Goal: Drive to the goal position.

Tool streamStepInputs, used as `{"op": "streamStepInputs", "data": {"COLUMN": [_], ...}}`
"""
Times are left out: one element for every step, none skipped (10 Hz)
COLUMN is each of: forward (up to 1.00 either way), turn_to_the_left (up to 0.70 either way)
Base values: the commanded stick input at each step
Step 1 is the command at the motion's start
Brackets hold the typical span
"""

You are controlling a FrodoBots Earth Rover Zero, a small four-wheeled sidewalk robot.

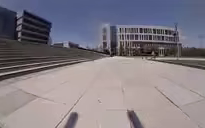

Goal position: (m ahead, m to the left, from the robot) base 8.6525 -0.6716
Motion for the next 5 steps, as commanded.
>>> {"op": "streamStepInputs", "data": {"forward": [0.7, 0.7, 0.7, 0.7, 0.7], "turn_to_the_left": [0.0, 0.0, 0.0, 0.0, 0.0]}}
